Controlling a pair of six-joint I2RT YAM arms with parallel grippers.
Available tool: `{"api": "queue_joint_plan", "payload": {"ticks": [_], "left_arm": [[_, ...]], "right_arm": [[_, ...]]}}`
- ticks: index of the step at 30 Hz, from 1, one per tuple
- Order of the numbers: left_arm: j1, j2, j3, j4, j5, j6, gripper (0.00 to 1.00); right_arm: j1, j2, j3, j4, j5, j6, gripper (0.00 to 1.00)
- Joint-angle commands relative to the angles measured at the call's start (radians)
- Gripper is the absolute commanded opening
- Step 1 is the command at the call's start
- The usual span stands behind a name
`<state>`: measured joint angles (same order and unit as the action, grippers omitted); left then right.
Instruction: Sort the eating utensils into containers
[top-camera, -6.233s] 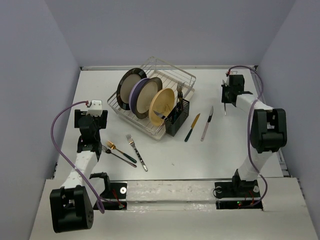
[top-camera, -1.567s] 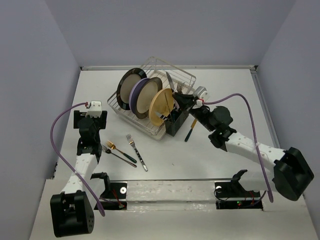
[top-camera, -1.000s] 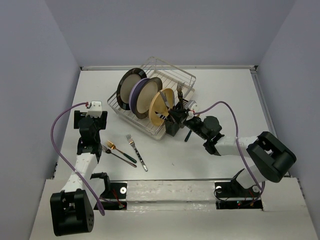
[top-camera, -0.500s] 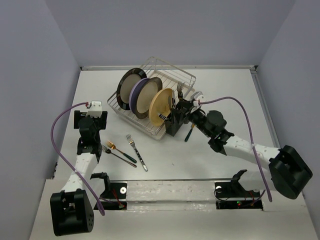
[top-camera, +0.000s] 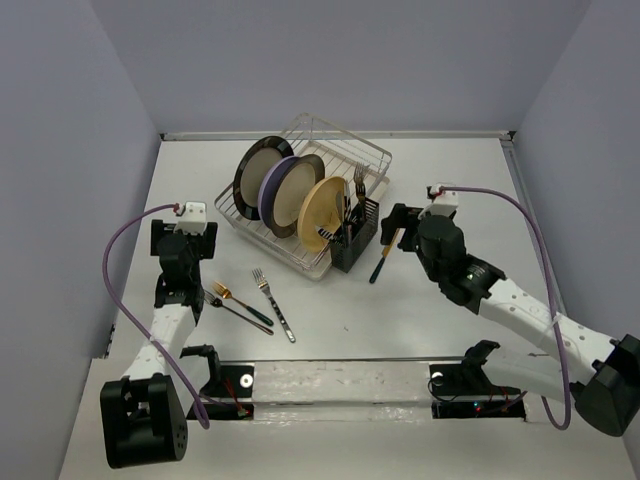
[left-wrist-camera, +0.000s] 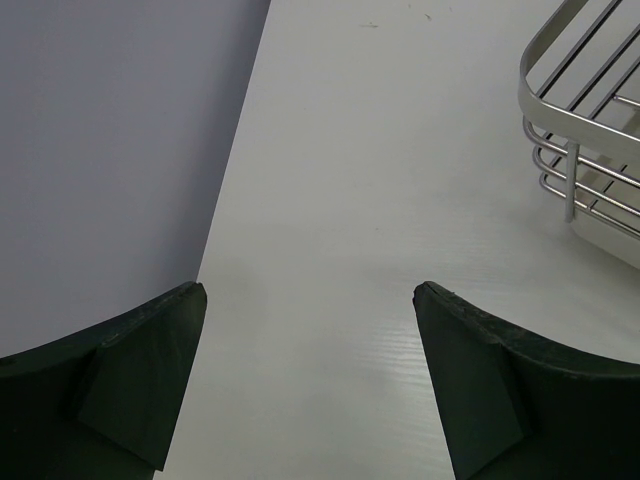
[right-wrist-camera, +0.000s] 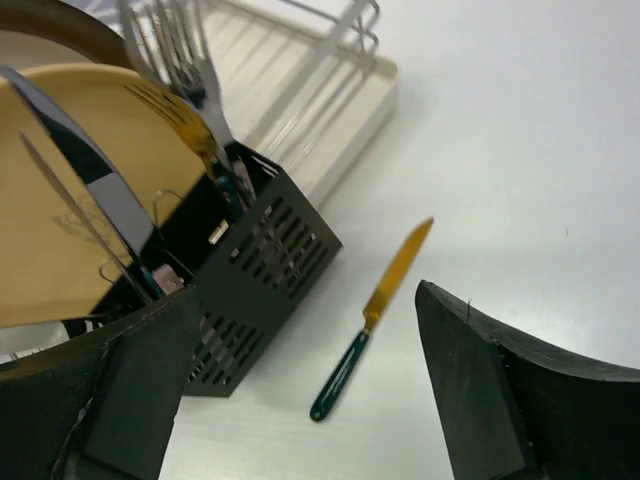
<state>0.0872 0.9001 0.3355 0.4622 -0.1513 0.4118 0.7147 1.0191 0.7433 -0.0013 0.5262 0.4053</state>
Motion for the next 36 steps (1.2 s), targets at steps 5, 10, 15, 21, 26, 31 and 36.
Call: {"api": "queue_joint_plan", "payload": {"ticks": [5, 10, 15, 21, 26, 31, 36], "left_arm": [[0.003, -0.001, 0.014, 0.056, 0.016, 0.001, 0.99], [0.003, -0.009, 0.023, 0.044, 0.002, -0.002, 0.99], [0.003, -0.055, 0.016, 0.016, -0.010, -0.001, 0.99], [0.003, -0.059, 0.011, 0.007, -0.007, -0.001, 0.99], [0.003, -0.053, 0.010, 0.010, -0.004, -0.001, 0.99], [0.003, -0.056, 0.002, 0.018, -0.002, 0.002, 0.99], [0.003, -0.056, -0.001, 0.023, -0.007, 0.005, 0.99]], "right_arm": [[0.005, -0.050, -0.022, -0.308, 0.054, 0.270, 0.96], [-0.082, 0.019, -0.041, -0.318, -0.024, 0.294, 0.91], [-0.141, 0.148, -0.039, -0.316, -0.154, 0.354, 0.86], [-0.141, 0.311, 0.025, -0.316, -0.129, 0.360, 0.78], [-0.141, 0.417, 0.079, -0.295, -0.149, 0.369, 0.71], [-0.094, 0.484, 0.135, -0.281, -0.160, 0.380, 0.69], [-0.084, 0.581, 0.160, -0.289, -0.134, 0.400, 0.69]]}}
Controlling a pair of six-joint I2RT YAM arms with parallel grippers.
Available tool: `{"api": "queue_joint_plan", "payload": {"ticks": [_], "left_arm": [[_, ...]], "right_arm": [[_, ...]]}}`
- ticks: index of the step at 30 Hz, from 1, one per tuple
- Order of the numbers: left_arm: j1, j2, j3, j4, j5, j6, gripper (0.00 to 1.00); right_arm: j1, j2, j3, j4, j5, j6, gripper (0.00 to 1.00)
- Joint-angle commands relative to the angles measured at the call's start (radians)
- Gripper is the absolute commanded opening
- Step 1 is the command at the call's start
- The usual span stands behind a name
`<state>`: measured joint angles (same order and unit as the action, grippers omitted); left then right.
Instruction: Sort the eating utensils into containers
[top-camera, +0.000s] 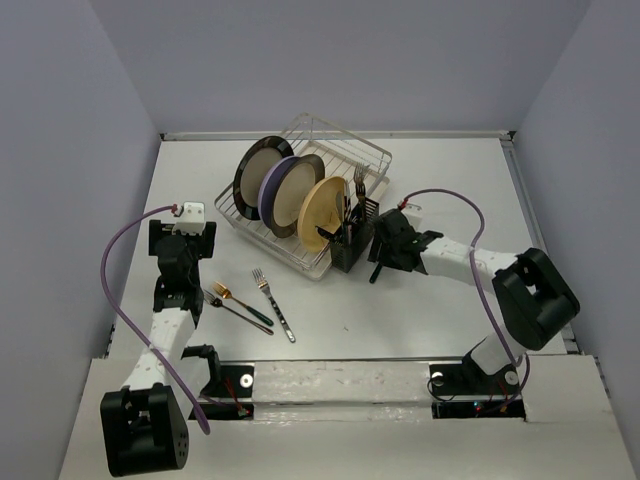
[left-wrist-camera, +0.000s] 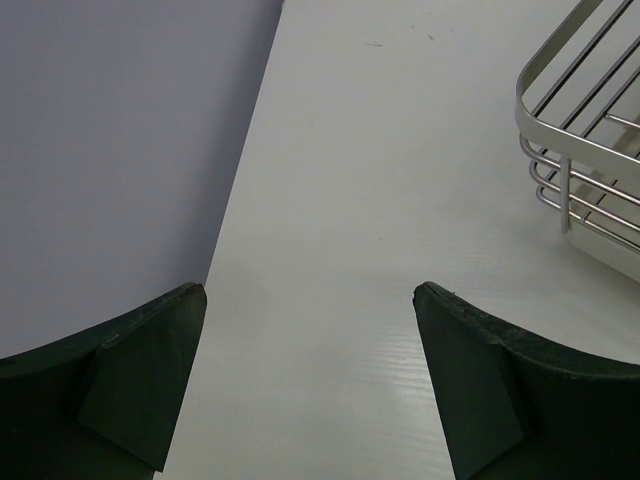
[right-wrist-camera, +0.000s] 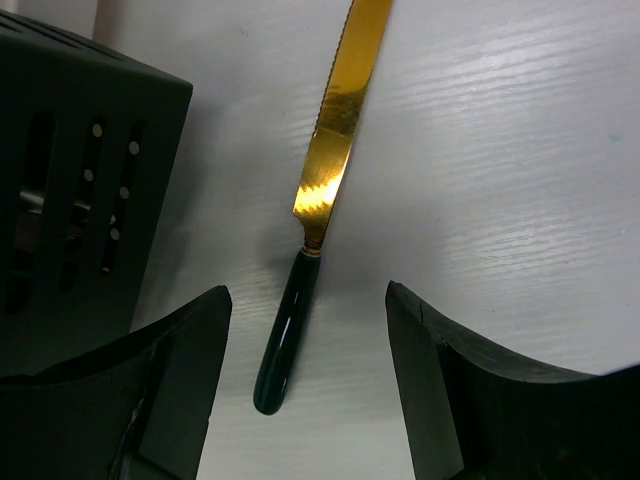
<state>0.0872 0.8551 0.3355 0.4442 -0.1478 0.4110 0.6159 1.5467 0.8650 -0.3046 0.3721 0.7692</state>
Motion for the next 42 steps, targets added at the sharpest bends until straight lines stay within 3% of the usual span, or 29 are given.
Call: {"api": "queue_joint_plan", "payload": {"ticks": [1, 8, 12, 14, 15, 16, 24, 28, 32, 33, 35, 36, 38, 42], "left_arm": [[0.005, -0.016, -0.001, 0.041, -0.010, 0.008, 0.99], [0.003, -0.007, 0.000, 0.048, -0.009, 0.006, 0.99], [0.003, -0.008, 0.003, 0.047, -0.013, 0.006, 0.99], [0.005, -0.005, 0.004, 0.048, -0.013, 0.006, 0.99], [0.005, -0.005, 0.005, 0.048, -0.013, 0.005, 0.99], [0.003, -0.005, 0.005, 0.050, -0.013, 0.005, 0.99], [0.003, -0.011, 0.007, 0.050, -0.018, 0.008, 0.99], [0.005, -0.016, 0.019, 0.039, -0.015, 0.011, 0.99], [0.005, -0.013, 0.036, 0.027, -0.009, 0.011, 0.99], [0.005, -0.014, 0.037, 0.025, -0.009, 0.011, 0.99], [0.005, -0.011, 0.040, 0.022, -0.010, 0.012, 0.99], [0.003, -0.008, 0.045, 0.019, -0.015, 0.012, 0.99], [0.003, -0.004, 0.049, 0.016, -0.025, 0.012, 0.99], [0.003, 0.001, 0.051, 0.005, -0.053, 0.015, 0.99]], "right_arm": [[0.015, 0.058, 0.035, 0.015, 0.025, 0.041, 0.68], [0.015, 0.142, 0.048, -0.001, 0.037, 0.045, 0.61], [0.024, 0.156, 0.036, -0.027, 0.065, 0.044, 0.49], [0.024, 0.125, 0.002, -0.028, 0.074, 0.047, 0.35], [0.024, 0.112, -0.012, -0.027, 0.085, 0.050, 0.21], [0.024, 0.081, -0.038, -0.022, 0.093, 0.050, 0.14], [-0.001, -0.051, -0.116, 0.053, 0.109, -0.011, 0.00], [-0.001, -0.310, -0.162, 0.117, 0.194, -0.128, 0.00], [-0.001, -0.535, -0.181, 0.330, 0.235, -0.390, 0.00], [-0.001, -0.575, -0.187, 0.401, 0.173, -0.542, 0.00], [-0.001, -0.640, -0.216, 0.539, 0.072, -0.658, 0.00], [-0.001, -0.680, -0.225, 0.687, -0.053, -0.742, 0.00], [0.011, -0.688, -0.250, 0.889, -0.221, -0.825, 0.00], [0.074, -0.590, -0.258, 1.188, -0.349, -0.890, 0.00]]}}
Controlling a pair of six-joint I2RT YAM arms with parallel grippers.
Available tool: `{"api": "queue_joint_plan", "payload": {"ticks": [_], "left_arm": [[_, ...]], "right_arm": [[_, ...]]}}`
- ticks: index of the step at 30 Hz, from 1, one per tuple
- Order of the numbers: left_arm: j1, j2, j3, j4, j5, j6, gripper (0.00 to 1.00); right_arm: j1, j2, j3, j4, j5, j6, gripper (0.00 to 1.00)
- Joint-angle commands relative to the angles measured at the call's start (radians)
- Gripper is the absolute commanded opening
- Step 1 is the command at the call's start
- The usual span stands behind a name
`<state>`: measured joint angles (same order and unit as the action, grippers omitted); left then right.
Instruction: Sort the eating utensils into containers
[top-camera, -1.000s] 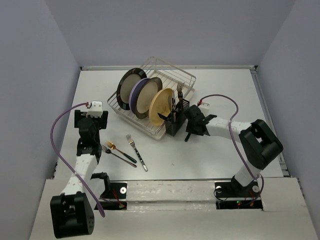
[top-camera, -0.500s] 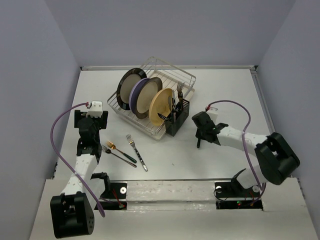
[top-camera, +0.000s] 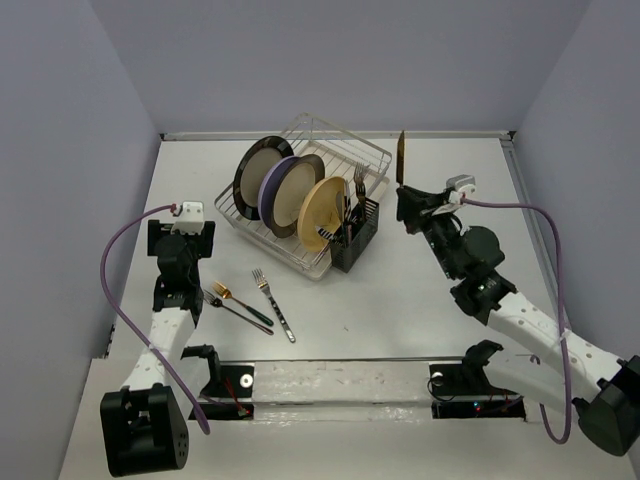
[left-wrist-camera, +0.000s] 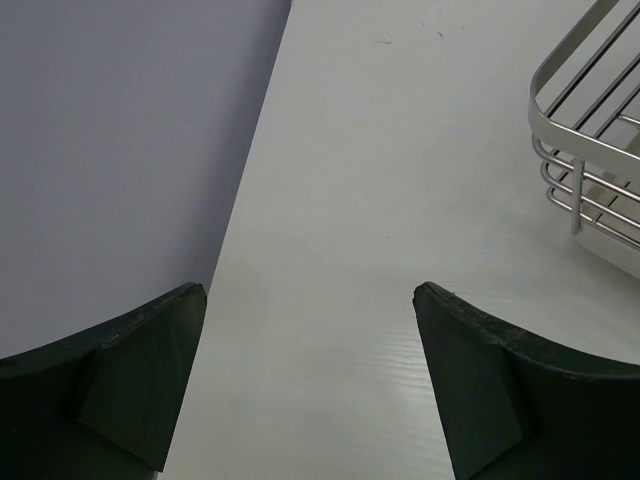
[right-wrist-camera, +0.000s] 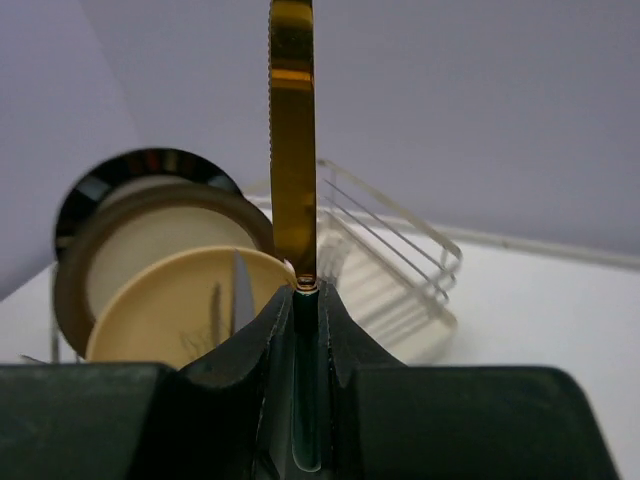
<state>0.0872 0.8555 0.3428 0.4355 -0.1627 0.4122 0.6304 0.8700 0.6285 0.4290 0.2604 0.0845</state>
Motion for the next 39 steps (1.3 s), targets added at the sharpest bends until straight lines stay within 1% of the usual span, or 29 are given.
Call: {"api": "queue_joint_plan", "payload": {"ticks": [1, 2, 3, 4, 6, 7, 10, 14, 22, 23, 25, 34, 35, 36, 39], "left_arm": [[0.005, 0.001, 0.042, 0.012, -0.044, 0.016, 0.99], [0.003, 0.001, 0.042, 0.009, -0.058, 0.020, 0.99], [0.003, 0.002, 0.042, 0.008, -0.064, 0.025, 0.99], [0.003, 0.001, 0.041, 0.006, -0.069, 0.027, 0.99], [0.005, 0.002, 0.039, 0.006, -0.080, 0.030, 0.99], [0.005, 0.004, 0.038, 0.006, -0.081, 0.030, 0.99], [0.005, 0.011, 0.036, 0.008, -0.083, 0.028, 0.99], [0.003, 0.022, 0.036, 0.008, -0.084, 0.030, 0.99], [0.003, 0.020, 0.032, 0.011, -0.080, 0.027, 0.99], [0.005, 0.017, 0.030, 0.009, -0.083, 0.030, 0.99], [0.003, 0.011, 0.027, 0.011, -0.084, 0.031, 0.99], [0.003, 0.014, 0.025, 0.011, -0.075, 0.027, 0.99], [0.003, 0.014, 0.025, 0.011, -0.074, 0.027, 0.99], [0.005, 0.013, 0.025, 0.011, -0.072, 0.027, 0.99], [0.003, 0.013, 0.027, 0.011, -0.072, 0.027, 0.99]], "right_arm": [[0.078, 0.113, -0.024, 0.509, -0.253, -0.259, 0.00], [0.118, 0.142, -0.027, 0.615, -0.279, -0.293, 0.00], [0.133, 0.200, -0.030, 0.664, -0.297, -0.351, 0.00], [0.147, 0.231, -0.030, 0.744, -0.306, -0.374, 0.00], [0.157, 0.288, -0.035, 0.812, -0.329, -0.393, 0.00], [0.157, 0.337, -0.041, 0.836, -0.334, -0.391, 0.00], [0.157, 0.417, -0.049, 0.928, -0.342, -0.381, 0.00], [0.157, 0.490, -0.073, 0.984, -0.349, -0.336, 0.00], [0.157, 0.718, -0.107, 1.189, -0.279, -0.307, 0.00], [0.157, 0.733, -0.111, 1.218, -0.274, -0.304, 0.00], [0.157, 0.748, -0.124, 1.225, -0.273, -0.293, 0.00], [0.157, 0.699, -0.234, 1.246, -0.266, -0.244, 0.00], [0.157, 0.699, -0.240, 1.246, -0.266, -0.244, 0.00], [0.157, 0.702, -0.243, 1.248, -0.235, -0.243, 0.00], [0.157, 0.721, -0.247, 1.258, -0.228, -0.232, 0.00]]}}
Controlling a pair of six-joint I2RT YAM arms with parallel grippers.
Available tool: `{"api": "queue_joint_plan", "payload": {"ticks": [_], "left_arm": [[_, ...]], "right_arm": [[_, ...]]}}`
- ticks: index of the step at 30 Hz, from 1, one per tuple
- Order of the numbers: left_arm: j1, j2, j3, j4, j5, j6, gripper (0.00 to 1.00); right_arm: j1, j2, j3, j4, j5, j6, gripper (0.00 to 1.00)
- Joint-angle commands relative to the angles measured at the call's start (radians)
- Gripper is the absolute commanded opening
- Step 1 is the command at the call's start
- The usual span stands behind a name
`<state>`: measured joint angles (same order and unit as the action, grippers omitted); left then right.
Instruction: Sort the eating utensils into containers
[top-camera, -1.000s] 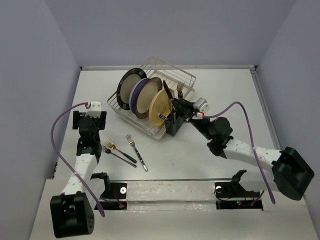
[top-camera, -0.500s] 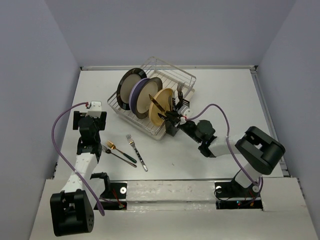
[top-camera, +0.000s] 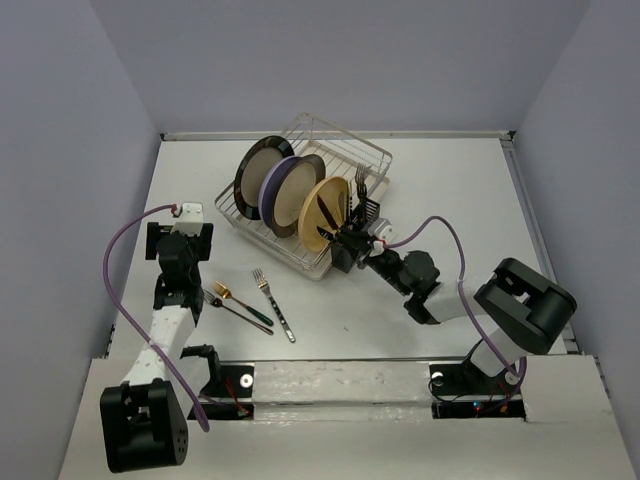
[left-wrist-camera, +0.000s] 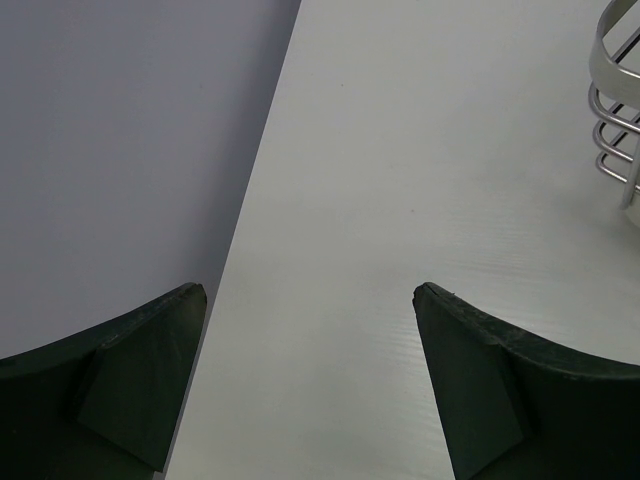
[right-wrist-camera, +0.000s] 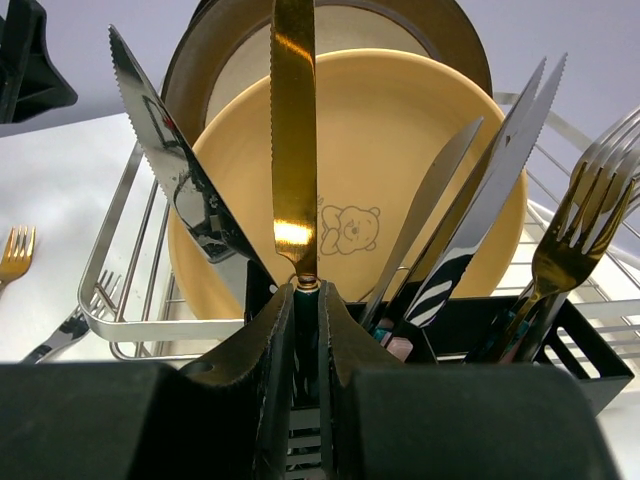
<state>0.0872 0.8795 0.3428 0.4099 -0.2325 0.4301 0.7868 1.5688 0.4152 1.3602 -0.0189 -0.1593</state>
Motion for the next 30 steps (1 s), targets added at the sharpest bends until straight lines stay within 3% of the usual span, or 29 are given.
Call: {"api": "queue_joint_plan", "payload": {"ticks": [1, 5, 6, 9, 12, 22, 24, 27, 28, 29, 30], "left_arm": [[0.003, -0.011, 0.025, 0.036, -0.002, 0.007, 0.99], [0.005, -0.014, 0.024, 0.036, -0.002, 0.009, 0.99], [0.003, -0.014, 0.025, 0.035, -0.002, 0.009, 0.99], [0.003, -0.016, 0.024, 0.038, -0.001, 0.010, 0.99], [0.005, -0.011, 0.024, 0.040, 0.004, 0.007, 0.99], [0.003, -0.017, 0.024, 0.040, -0.002, 0.009, 0.99], [0.003, -0.017, 0.024, 0.038, -0.001, 0.009, 0.99], [0.005, -0.013, 0.025, 0.035, 0.001, 0.009, 0.99], [0.003, -0.010, 0.033, 0.030, 0.001, 0.007, 0.99], [0.003, -0.007, 0.038, 0.018, 0.001, 0.009, 0.99], [0.003, -0.005, 0.048, 0.012, -0.001, 0.009, 0.99]], "right_arm": [[0.000, 0.026, -0.035, 0.332, 0.056, 0.017, 0.00], [0.000, 0.048, -0.027, 0.343, 0.077, 0.009, 0.00], [0.000, 0.051, -0.032, 0.343, 0.092, 0.009, 0.05], [0.000, 0.048, -0.041, 0.343, 0.109, 0.007, 0.34], [0.000, 0.043, -0.047, 0.344, 0.111, 0.004, 0.52], [0.000, -0.016, -0.049, 0.315, 0.094, -0.002, 0.57], [0.000, -0.079, -0.033, 0.159, 0.071, -0.002, 0.59], [0.000, -0.264, 0.089, -0.312, 0.050, 0.024, 0.67], [0.000, -0.341, 0.214, -0.463, 0.074, 0.073, 0.68], [0.000, -0.367, 0.290, -0.774, 0.097, 0.101, 0.68], [0.000, -0.380, 0.366, -0.912, 0.126, 0.130, 0.68]]}}
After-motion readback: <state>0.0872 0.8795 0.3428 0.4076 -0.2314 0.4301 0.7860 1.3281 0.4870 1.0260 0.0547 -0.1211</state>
